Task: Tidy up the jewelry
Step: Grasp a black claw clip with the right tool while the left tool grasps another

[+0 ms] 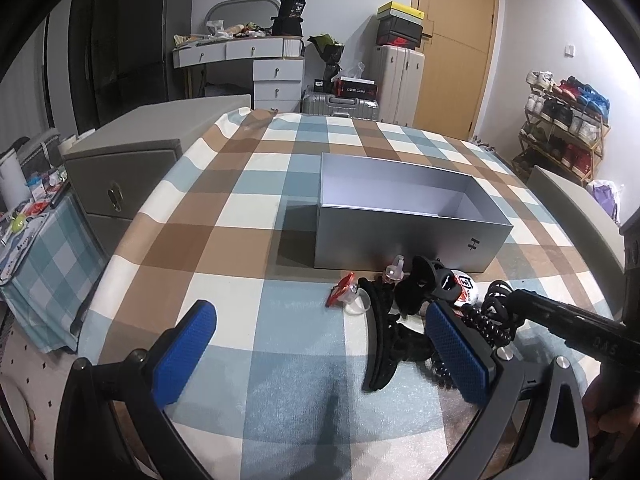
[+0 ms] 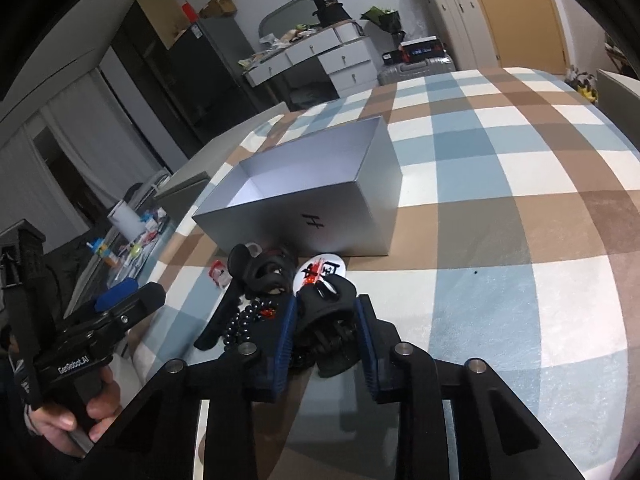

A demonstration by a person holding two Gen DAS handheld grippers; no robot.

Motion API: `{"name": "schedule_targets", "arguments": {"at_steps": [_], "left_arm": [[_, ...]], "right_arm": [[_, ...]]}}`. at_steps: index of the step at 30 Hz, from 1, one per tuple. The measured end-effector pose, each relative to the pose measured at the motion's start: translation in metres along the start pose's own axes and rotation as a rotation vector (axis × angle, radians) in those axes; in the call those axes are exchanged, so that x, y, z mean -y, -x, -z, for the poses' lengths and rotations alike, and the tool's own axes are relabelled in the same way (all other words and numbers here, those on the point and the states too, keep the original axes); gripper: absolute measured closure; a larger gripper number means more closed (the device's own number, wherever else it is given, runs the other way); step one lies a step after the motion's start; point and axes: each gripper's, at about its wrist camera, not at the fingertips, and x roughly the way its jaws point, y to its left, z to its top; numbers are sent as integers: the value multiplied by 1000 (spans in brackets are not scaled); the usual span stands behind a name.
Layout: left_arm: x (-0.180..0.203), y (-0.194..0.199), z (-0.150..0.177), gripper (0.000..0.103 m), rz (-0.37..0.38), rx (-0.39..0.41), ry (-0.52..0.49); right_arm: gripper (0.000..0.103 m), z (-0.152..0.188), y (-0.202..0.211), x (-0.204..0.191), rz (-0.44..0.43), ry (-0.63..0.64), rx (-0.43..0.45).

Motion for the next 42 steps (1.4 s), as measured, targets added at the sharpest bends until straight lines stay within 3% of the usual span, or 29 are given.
{"name": "schedule_targets", "arguments": {"at_steps": [9,19,25,35,42], "left_arm": [[1,-3,-2,1,56,-28,6],[26,-29,-22,1,208,-121,-24],[47,-39,-26,16,249,-177,-74],[57,-55,-22,60,230,-305,-83],[58,-56,-23,61,239,-327,-70]], "right_arm": [[75,-2,19,6,-18,-12,88],[75,1,37,15,-13,-22,138],[75,4,42,25,-6,-41,144],[74,5,46,31,-17,-57,157],[74,7,48,30,-21,-53,160]]}}
